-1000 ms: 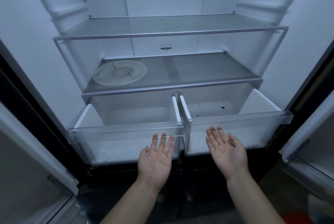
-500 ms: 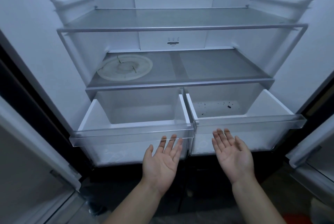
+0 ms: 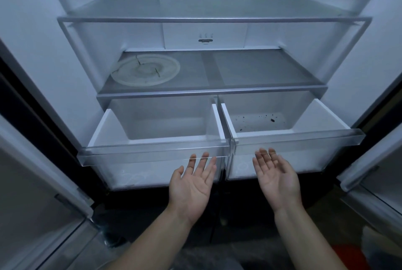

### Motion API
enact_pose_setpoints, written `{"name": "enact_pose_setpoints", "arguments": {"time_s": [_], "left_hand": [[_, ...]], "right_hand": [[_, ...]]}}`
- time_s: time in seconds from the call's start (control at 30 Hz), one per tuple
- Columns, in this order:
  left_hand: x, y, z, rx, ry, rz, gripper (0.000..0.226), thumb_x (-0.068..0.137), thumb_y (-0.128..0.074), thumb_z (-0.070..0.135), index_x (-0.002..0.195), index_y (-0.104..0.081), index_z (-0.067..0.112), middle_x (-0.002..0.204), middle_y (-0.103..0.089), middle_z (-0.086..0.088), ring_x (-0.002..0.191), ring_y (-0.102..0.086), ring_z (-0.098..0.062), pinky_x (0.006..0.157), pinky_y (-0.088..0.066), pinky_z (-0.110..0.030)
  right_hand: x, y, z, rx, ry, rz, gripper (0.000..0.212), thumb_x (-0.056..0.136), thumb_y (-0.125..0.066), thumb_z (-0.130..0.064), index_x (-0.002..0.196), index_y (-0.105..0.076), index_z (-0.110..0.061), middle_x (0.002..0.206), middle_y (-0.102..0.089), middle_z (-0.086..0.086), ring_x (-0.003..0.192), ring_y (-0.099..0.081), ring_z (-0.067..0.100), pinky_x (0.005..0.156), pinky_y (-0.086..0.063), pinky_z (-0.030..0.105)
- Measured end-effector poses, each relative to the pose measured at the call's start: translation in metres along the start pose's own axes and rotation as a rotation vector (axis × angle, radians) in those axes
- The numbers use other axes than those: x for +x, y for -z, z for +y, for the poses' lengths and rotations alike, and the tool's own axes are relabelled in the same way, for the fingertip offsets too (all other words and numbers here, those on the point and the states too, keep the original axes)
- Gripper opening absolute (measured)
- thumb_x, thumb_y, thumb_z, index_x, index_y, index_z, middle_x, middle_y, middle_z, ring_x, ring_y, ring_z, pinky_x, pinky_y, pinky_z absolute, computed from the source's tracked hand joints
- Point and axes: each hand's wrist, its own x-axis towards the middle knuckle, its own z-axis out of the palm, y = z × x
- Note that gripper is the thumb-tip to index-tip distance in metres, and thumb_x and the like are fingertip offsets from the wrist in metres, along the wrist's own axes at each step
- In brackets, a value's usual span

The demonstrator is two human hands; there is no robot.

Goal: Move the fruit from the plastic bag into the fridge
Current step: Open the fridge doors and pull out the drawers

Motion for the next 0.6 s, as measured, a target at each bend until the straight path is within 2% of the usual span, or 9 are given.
{"name": "enact_pose_setpoints", "arguments": {"time_s": [0.13, 0.23, 0.27, 0.3, 0.37, 0.43, 0.47, 0.53, 0.6], "left_hand": [[-0.002, -0.001, 0.004, 0.125, 0.005, 0.004, 0.042, 0.1, -0.03, 0.032, 0.131, -0.048, 0.011, 0.127, -0.059, -0.02, 0.119, -0.054, -0.04, 0.104, -0.038, -0.047], [-0.014, -0.009, 0.014, 0.678, 0.063, -0.03, 0.039, 0.099, -0.036, 0.033, 0.128, -0.051, 0.013, 0.128, -0.059, -0.009, 0.111, -0.062, -0.031, 0.096, -0.046, -0.043], [-0.02, -0.013, 0.017, 0.939, 0.003, -0.057, 0.034, 0.098, -0.039, 0.031, 0.125, -0.054, 0.017, 0.126, -0.062, -0.004, 0.107, -0.064, -0.025, 0.092, -0.048, -0.039], [-0.025, -0.019, 0.02, 1.177, -0.151, -0.087, 0.028, 0.098, -0.042, 0.029, 0.121, -0.057, 0.022, 0.122, -0.064, 0.001, 0.104, -0.065, -0.018, 0.09, -0.05, -0.034], [-0.029, -0.028, 0.025, 1.597, -0.63, -0.183, 0.026, 0.094, -0.046, 0.03, 0.117, -0.059, 0.029, 0.119, -0.063, 0.012, 0.107, -0.06, -0.003, 0.093, -0.045, -0.023], [-0.016, -0.033, 0.032, 2.081, -1.113, -0.222, 0.037, 0.091, -0.042, 0.034, 0.125, -0.055, 0.026, 0.126, -0.057, 0.013, 0.119, -0.048, -0.004, 0.105, -0.034, -0.021], [-0.005, -0.032, 0.035, 2.272, -1.228, -0.186, 0.044, 0.091, -0.038, 0.036, 0.131, -0.051, 0.021, 0.131, -0.053, 0.007, 0.127, -0.044, -0.012, 0.11, -0.029, -0.029], [0.01, -0.026, 0.037, 2.535, -1.18, -0.009, 0.059, 0.091, -0.028, 0.046, 0.138, -0.043, 0.014, 0.14, -0.047, -0.004, 0.135, -0.037, -0.025, 0.113, -0.023, -0.042], [0.021, -0.015, 0.034, 2.666, -1.055, 0.109, 0.065, 0.09, -0.023, 0.052, 0.137, -0.045, 0.012, 0.133, -0.053, -0.008, 0.129, -0.043, -0.028, 0.113, -0.021, -0.045]], "right_hand": [[-0.006, -0.001, -0.003, -0.145, 0.042, 0.034, 0.024, 0.097, -0.042, -0.016, 0.112, -0.059, -0.009, 0.11, -0.068, 0.01, 0.103, -0.066, 0.022, 0.09, -0.052, 0.036], [-0.019, -0.002, -0.004, -0.675, 0.18, 0.098, 0.026, 0.099, -0.042, -0.019, 0.109, -0.062, -0.008, 0.107, -0.068, 0.009, 0.104, -0.065, 0.021, 0.089, -0.051, 0.034], [-0.025, -0.004, -0.004, -0.858, 0.299, 0.097, 0.024, 0.099, -0.042, -0.02, 0.105, -0.063, -0.011, 0.105, -0.068, 0.004, 0.103, -0.064, 0.017, 0.09, -0.049, 0.031], [-0.031, -0.007, -0.004, -1.022, 0.453, 0.069, 0.022, 0.099, -0.042, -0.022, 0.102, -0.063, -0.015, 0.104, -0.067, -0.001, 0.102, -0.062, 0.012, 0.091, -0.047, 0.028], [-0.033, -0.016, -0.007, -1.347, 0.784, -0.058, 0.019, 0.097, -0.043, -0.025, 0.108, -0.058, -0.022, 0.11, -0.06, -0.008, 0.108, -0.055, 0.005, 0.096, -0.042, 0.022], [-0.017, -0.022, -0.012, -1.713, 1.036, -0.205, 0.033, 0.094, -0.043, -0.029, 0.124, -0.052, -0.019, 0.126, -0.052, -0.003, 0.123, -0.045, 0.012, 0.106, -0.033, 0.025], [-0.005, -0.024, -0.012, -1.869, 1.083, -0.242, 0.041, 0.093, -0.042, -0.032, 0.13, -0.048, -0.017, 0.134, -0.048, 0.001, 0.13, -0.039, 0.017, 0.11, -0.028, 0.032], [0.011, -0.025, -0.011, -2.059, 0.998, -0.231, 0.053, 0.092, -0.035, -0.043, 0.137, -0.043, -0.016, 0.141, -0.043, 0.005, 0.136, -0.031, 0.023, 0.114, -0.019, 0.042], [0.019, -0.019, -0.008, -2.149, 0.945, -0.222, 0.057, 0.091, -0.03, -0.048, 0.135, -0.045, -0.015, 0.135, -0.048, 0.005, 0.132, -0.037, 0.025, 0.115, -0.013, 0.042]]}}
